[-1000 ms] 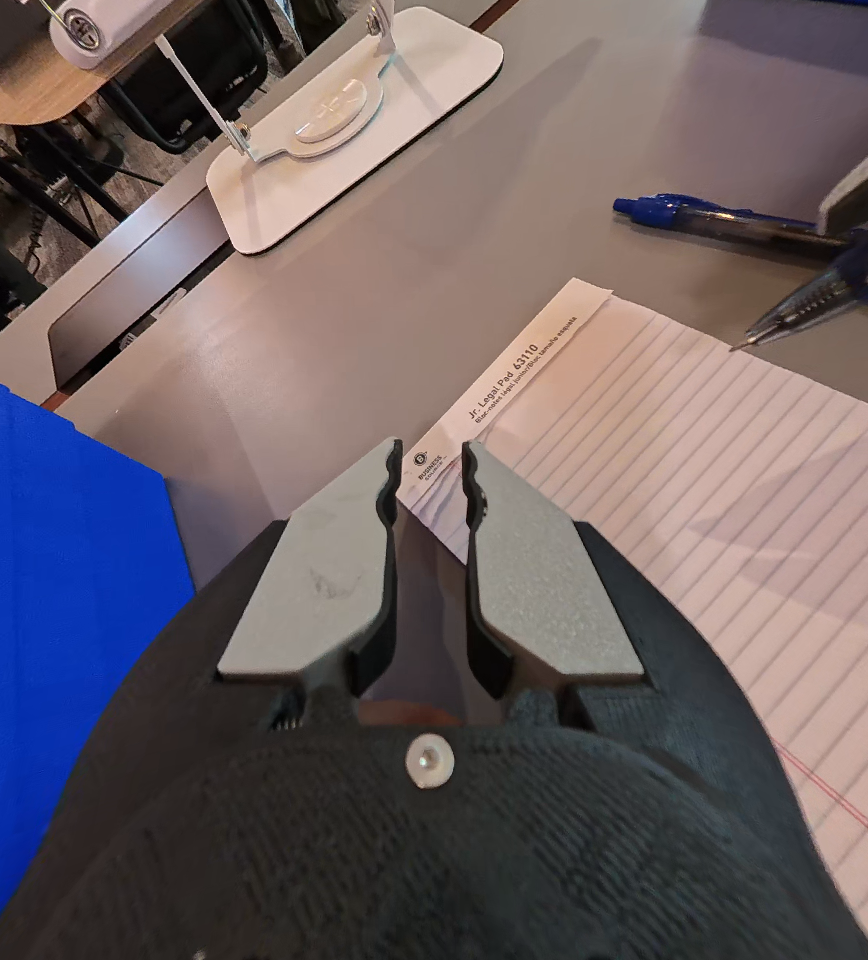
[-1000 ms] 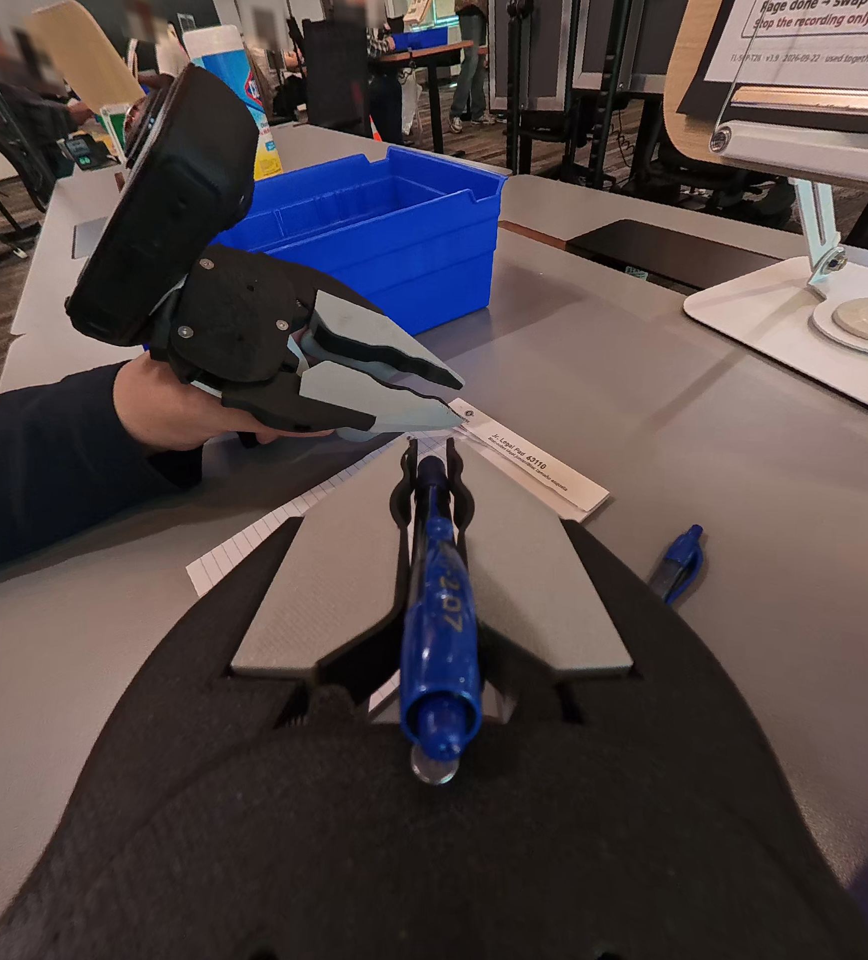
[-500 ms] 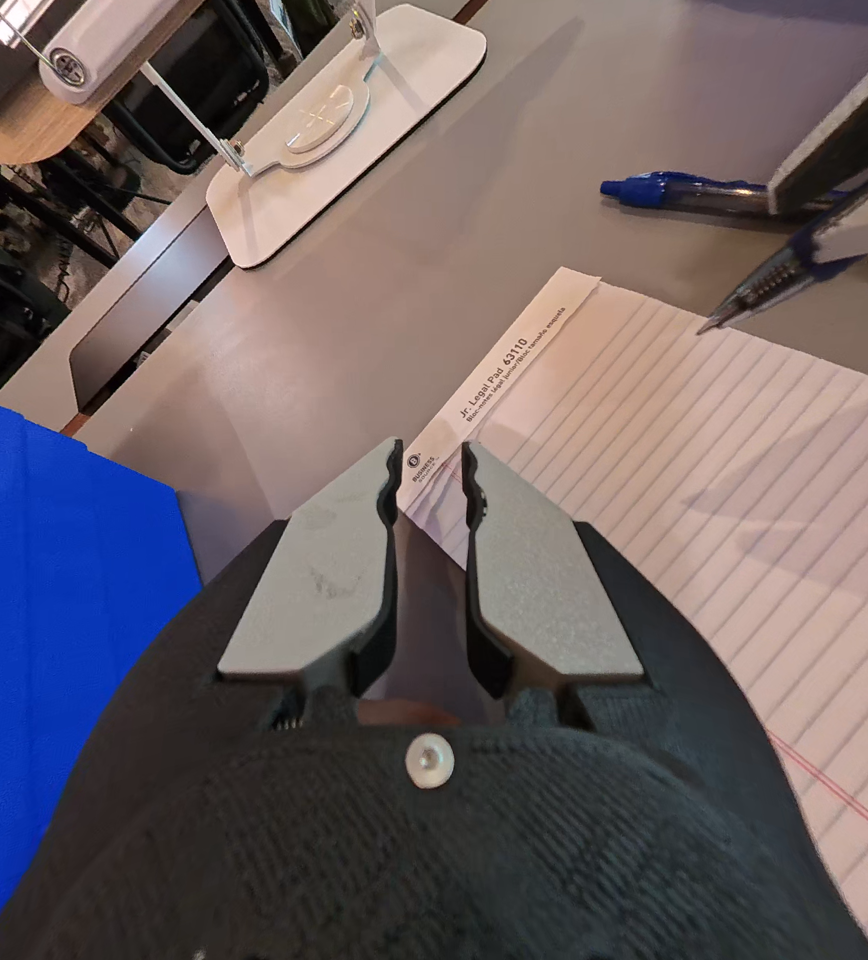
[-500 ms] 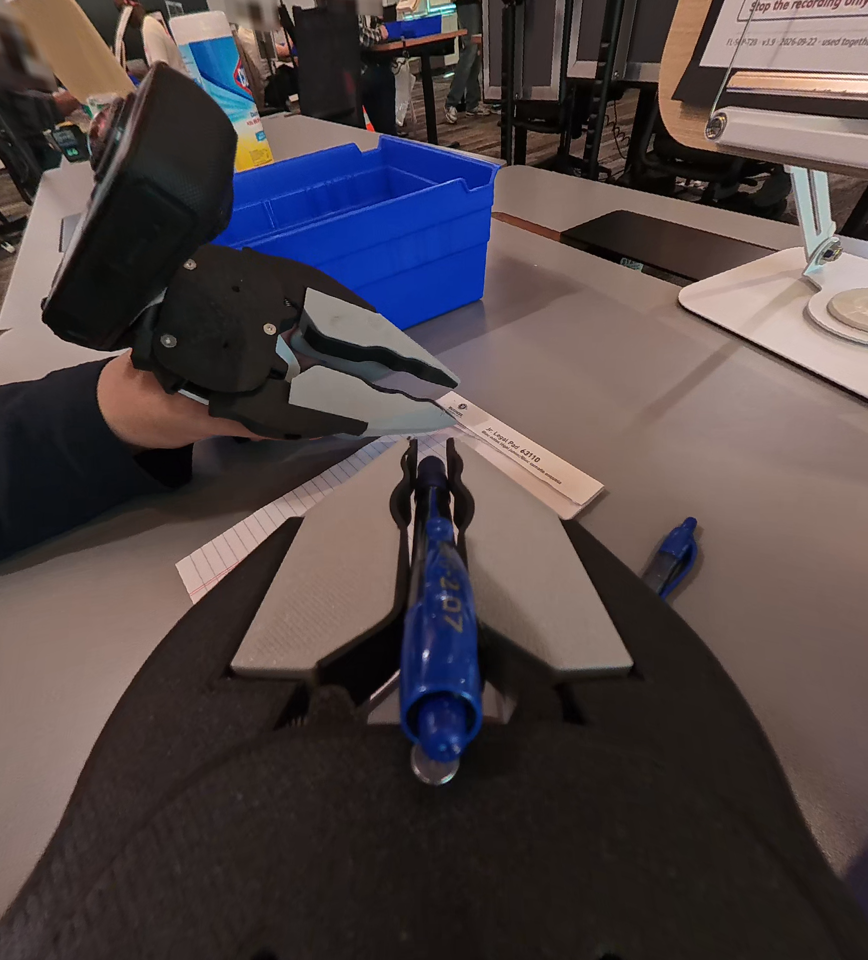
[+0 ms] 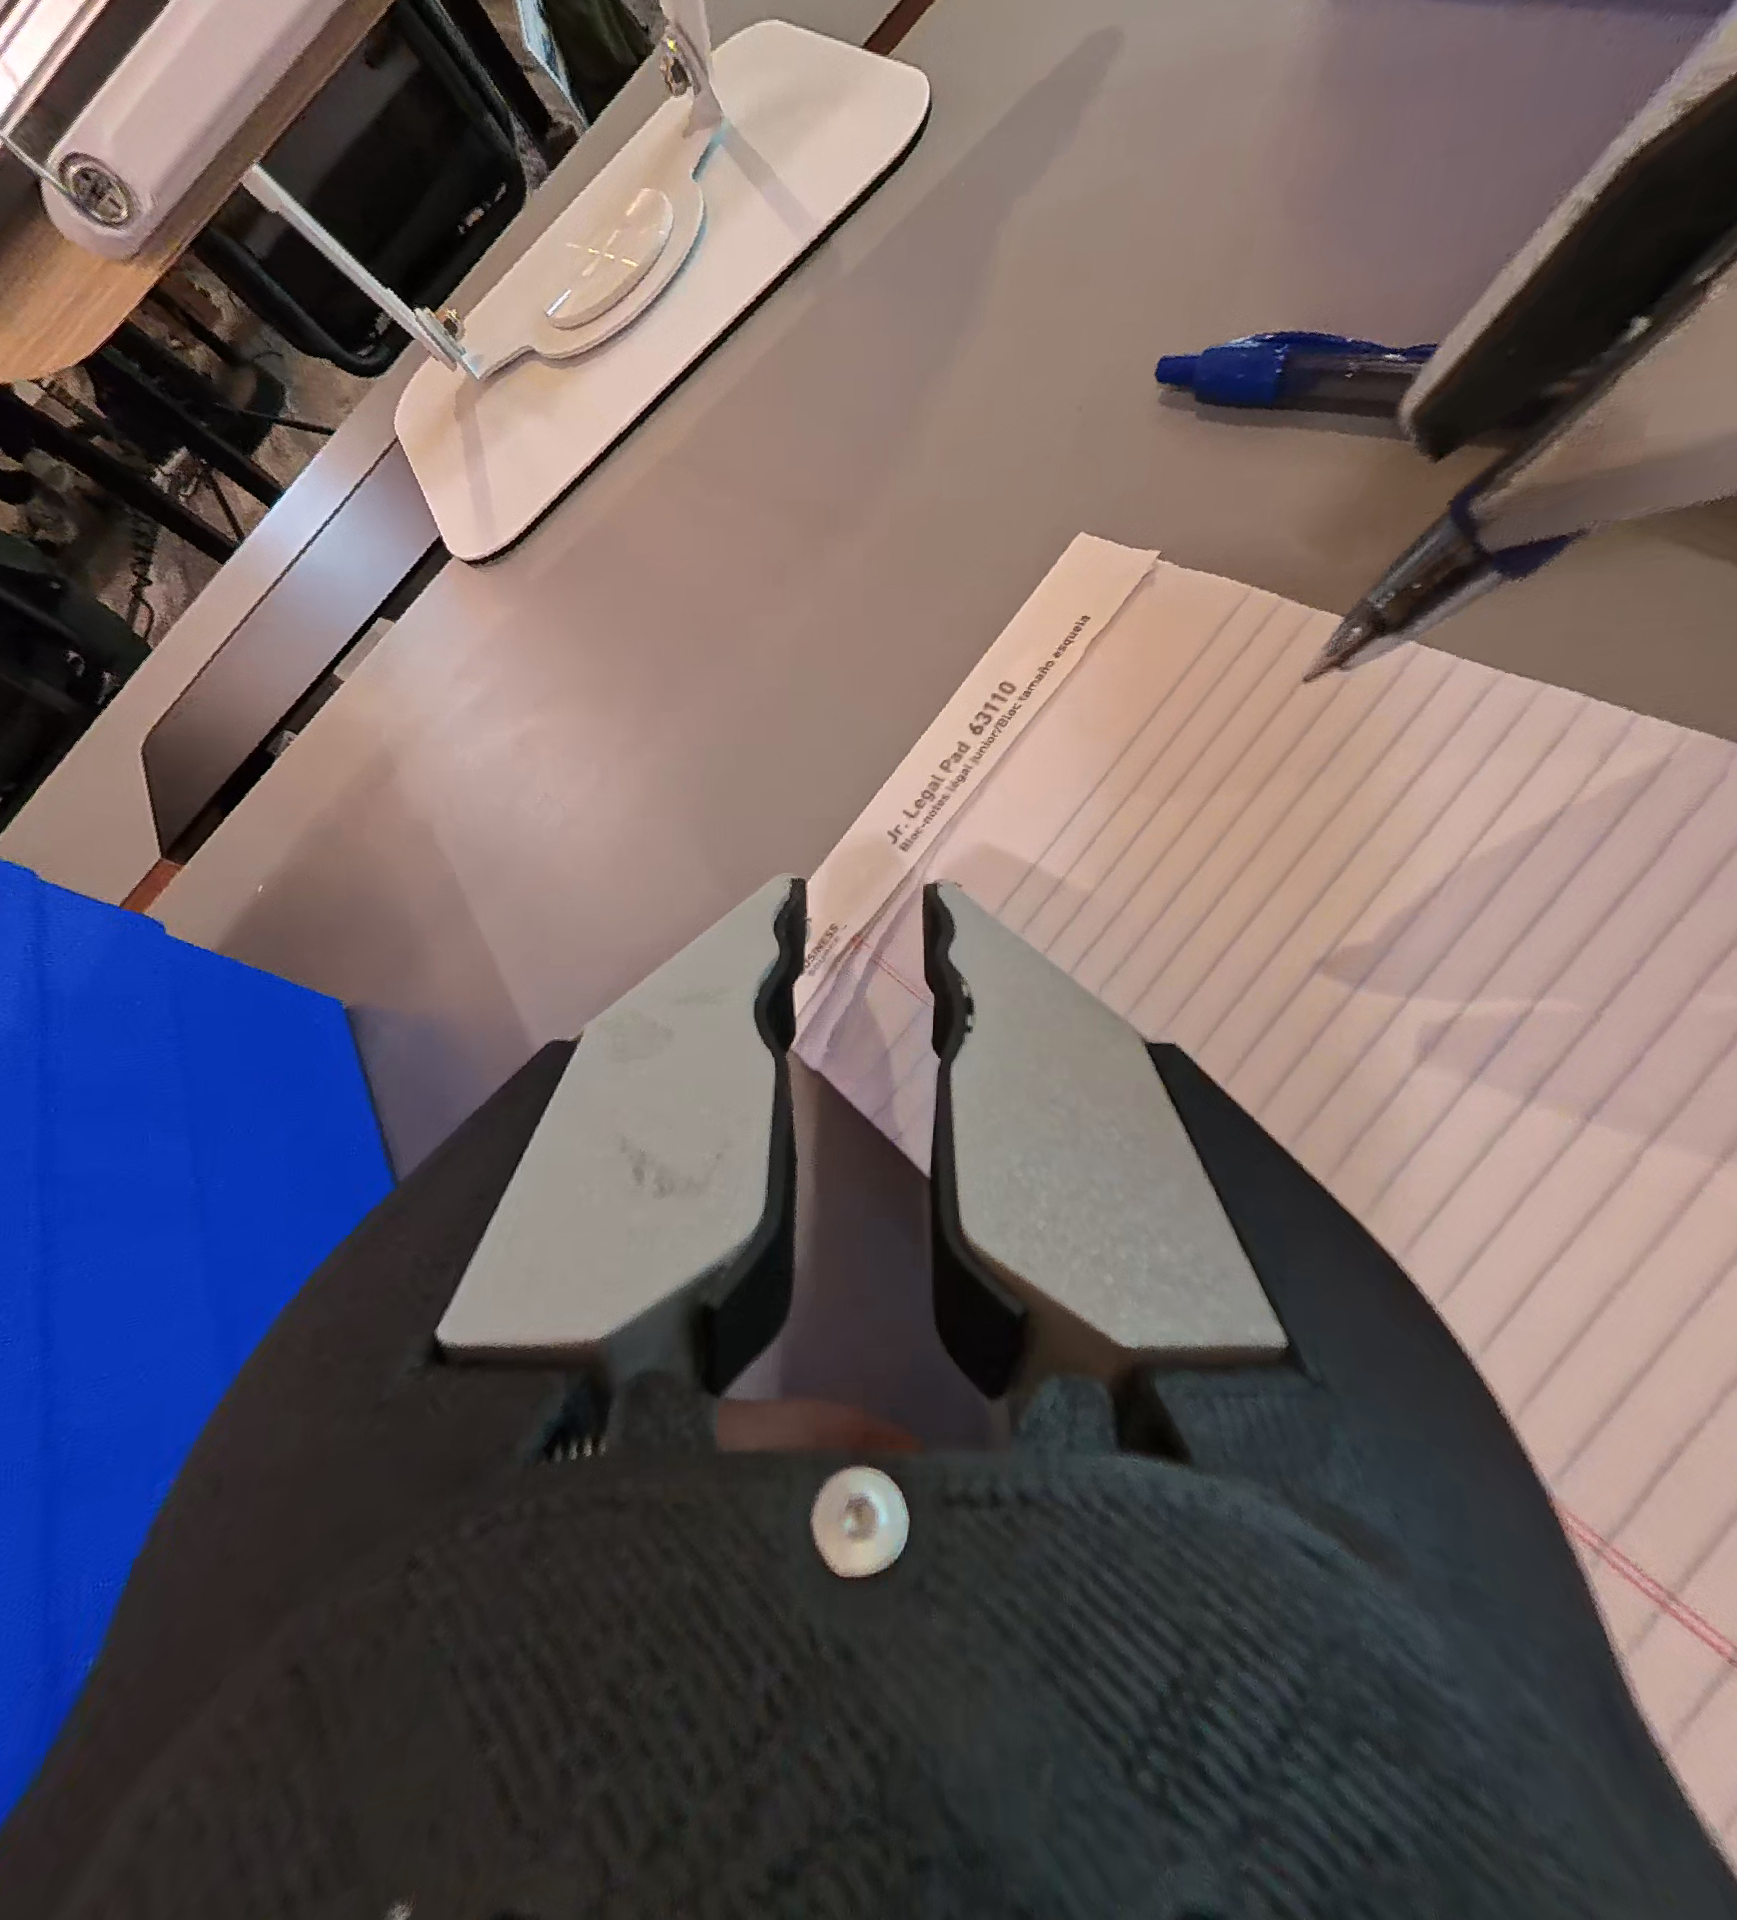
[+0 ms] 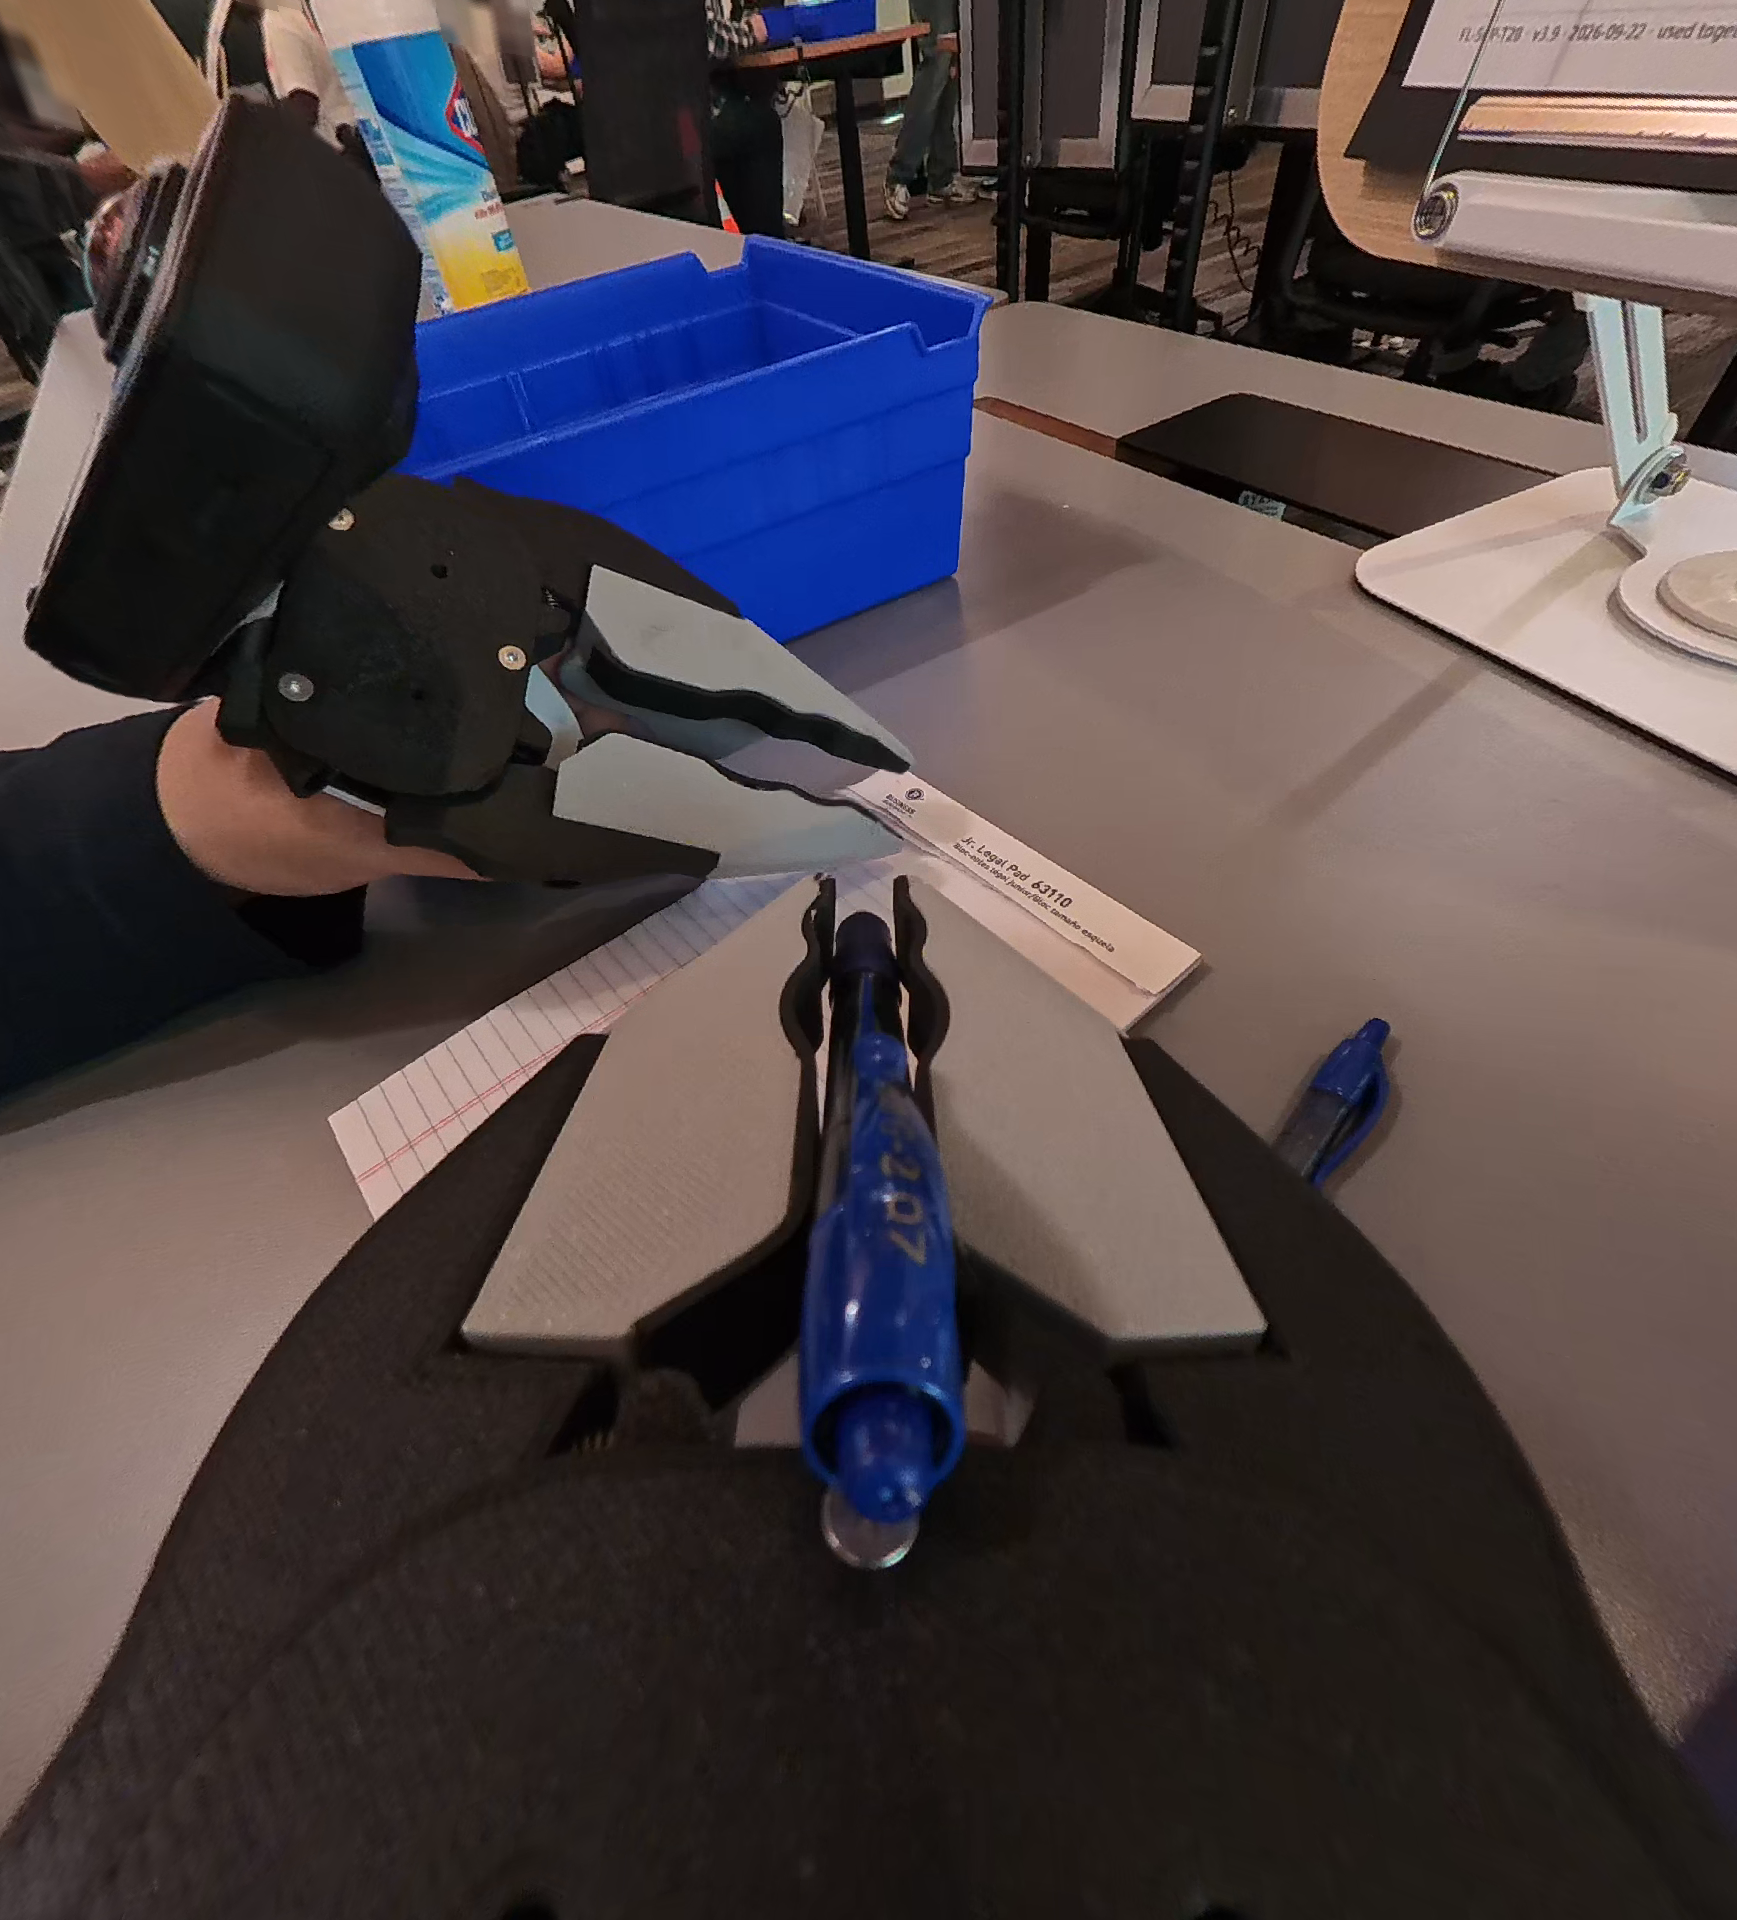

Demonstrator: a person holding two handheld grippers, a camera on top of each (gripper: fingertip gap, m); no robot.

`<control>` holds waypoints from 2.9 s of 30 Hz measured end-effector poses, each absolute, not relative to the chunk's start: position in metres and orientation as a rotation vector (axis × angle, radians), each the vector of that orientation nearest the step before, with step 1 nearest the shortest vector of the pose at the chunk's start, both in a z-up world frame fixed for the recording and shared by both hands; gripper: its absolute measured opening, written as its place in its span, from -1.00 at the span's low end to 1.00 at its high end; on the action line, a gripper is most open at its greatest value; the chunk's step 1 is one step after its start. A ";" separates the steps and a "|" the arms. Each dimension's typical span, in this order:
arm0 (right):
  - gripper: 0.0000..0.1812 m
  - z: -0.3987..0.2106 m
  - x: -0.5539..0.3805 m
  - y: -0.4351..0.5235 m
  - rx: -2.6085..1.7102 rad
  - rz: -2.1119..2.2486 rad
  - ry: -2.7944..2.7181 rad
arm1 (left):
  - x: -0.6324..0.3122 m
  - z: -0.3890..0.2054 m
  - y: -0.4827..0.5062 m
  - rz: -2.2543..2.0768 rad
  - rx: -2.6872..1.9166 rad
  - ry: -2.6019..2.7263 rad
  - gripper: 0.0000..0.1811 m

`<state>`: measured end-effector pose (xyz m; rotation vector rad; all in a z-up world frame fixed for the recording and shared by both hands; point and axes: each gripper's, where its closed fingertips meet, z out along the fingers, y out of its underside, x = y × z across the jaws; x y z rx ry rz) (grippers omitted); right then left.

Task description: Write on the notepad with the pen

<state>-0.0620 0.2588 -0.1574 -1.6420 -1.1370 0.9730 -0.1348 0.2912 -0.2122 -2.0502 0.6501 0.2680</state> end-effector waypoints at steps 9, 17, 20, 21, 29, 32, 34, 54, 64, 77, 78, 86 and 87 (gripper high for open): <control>-0.92 -0.158 -0.060 0.262 -1.648 0.966 -1.124 | -0.131 -0.212 0.291 0.265 -2.046 0.657 -0.78; -0.92 -0.157 -0.058 0.264 -1.647 0.967 -1.111 | -0.129 -0.211 0.290 0.272 -2.037 0.671 -0.78; -0.91 -0.159 -0.059 0.264 -1.652 0.963 -1.117 | -0.128 -0.211 0.290 0.280 -2.035 0.681 -0.78; -0.92 -0.160 -0.060 0.264 -1.652 0.960 -1.119 | -0.128 -0.210 0.290 0.286 -2.031 0.684 -0.78; -0.92 -0.161 -0.058 0.266 -1.660 0.954 -1.110 | -0.129 -0.206 0.290 0.291 -2.018 0.676 -0.78; -0.92 -0.161 -0.058 0.266 -1.661 0.954 -1.109 | -0.129 -0.207 0.290 0.290 -2.022 0.676 -0.78; -0.92 -0.162 -0.058 0.266 -1.661 0.954 -1.111 | -0.129 -0.207 0.290 0.294 -2.022 0.680 -0.78; -0.92 -0.161 -0.059 0.265 -1.659 0.954 -1.118 | -0.144 -0.207 0.292 0.297 -2.045 0.629 -0.78; -0.92 -0.161 -0.059 0.265 -1.655 0.955 -1.121 | -0.146 -0.210 0.292 0.300 -2.056 0.632 -0.78; -0.92 -0.167 -0.064 0.267 -1.674 0.943 -1.164 | -0.129 -0.204 0.249 -0.028 -2.055 0.773 -0.88; -0.92 -0.168 -0.068 0.268 -1.675 0.940 -1.170 | -0.130 -0.205 0.249 -0.014 -2.057 0.772 -0.95; -0.92 -0.176 -0.112 0.266 -1.711 0.991 -1.235 | -0.141 -0.226 0.253 0.073 -2.134 0.756 -1.00; -0.91 -0.180 -0.117 0.264 -1.723 0.992 -1.261 | -0.141 -0.226 0.254 0.063 -2.137 0.750 -1.00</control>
